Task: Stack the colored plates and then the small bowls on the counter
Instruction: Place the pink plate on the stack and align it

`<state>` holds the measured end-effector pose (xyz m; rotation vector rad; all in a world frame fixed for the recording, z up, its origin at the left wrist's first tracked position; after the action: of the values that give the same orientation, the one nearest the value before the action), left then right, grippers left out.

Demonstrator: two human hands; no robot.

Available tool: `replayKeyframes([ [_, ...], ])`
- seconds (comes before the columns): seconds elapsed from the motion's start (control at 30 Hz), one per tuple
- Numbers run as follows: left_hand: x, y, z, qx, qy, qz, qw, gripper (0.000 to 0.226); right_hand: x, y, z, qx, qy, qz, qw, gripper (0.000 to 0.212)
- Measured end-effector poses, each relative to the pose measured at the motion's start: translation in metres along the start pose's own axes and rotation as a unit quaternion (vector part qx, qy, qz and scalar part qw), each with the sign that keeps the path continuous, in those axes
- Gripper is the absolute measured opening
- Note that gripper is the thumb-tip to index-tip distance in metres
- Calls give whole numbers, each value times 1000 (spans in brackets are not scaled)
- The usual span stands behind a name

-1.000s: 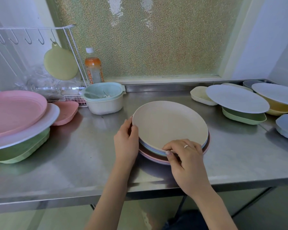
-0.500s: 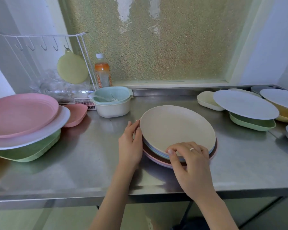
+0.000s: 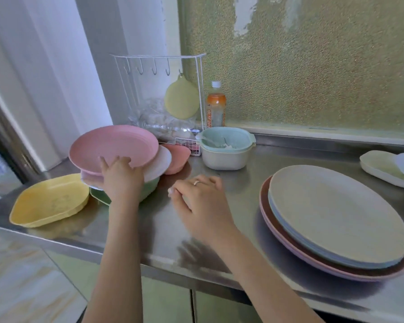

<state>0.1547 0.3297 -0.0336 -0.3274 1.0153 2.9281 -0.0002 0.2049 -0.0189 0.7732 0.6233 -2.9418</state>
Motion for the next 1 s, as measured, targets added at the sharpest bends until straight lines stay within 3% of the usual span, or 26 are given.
replayKeyframes([
  [0.07, -13, -10, -4, -60, -58, 32, 996, 37, -20, -1, -23, 6, -45, -2, 999, 45],
  [0.13, -22, -14, -6, -53, -77, 4, 996, 33, -30, 1, -39, -5, -63, -2, 998, 46],
  [0.33, -20, -12, -2, -45, 21, -76, 996, 30, -29, 11, -56, -53, -62, -30, 996, 41],
  [0.53, 5, -11, 7, 81, 79, -188, 976, 15, -29, 21, -27, -167, 69, -30, 983, 25],
  [0.73, 53, 35, 16, 137, 69, -291, 944, 13, -27, 39, 16, -191, 188, -51, 962, 41],
  [0.9, 101, 80, 12, 233, -3, -342, 910, 13, -1, 74, 63, -307, 225, -199, 903, 41],
  [1.0, 129, 106, 0, 245, -58, -393, 884, 15, 20, 95, 96, -421, 251, -269, 829, 45],
])
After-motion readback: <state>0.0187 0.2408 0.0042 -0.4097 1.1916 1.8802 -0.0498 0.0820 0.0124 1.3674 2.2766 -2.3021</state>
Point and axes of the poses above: each hand's wrist, its own x-axis away from the middle knuckle, its own z-axis out of the back of the hand, y = z × x, the point moved 3 cm from there along -x, towards the middle knuckle, and after that the axes turned 7 degrees about -y, right-handed, at the moved point
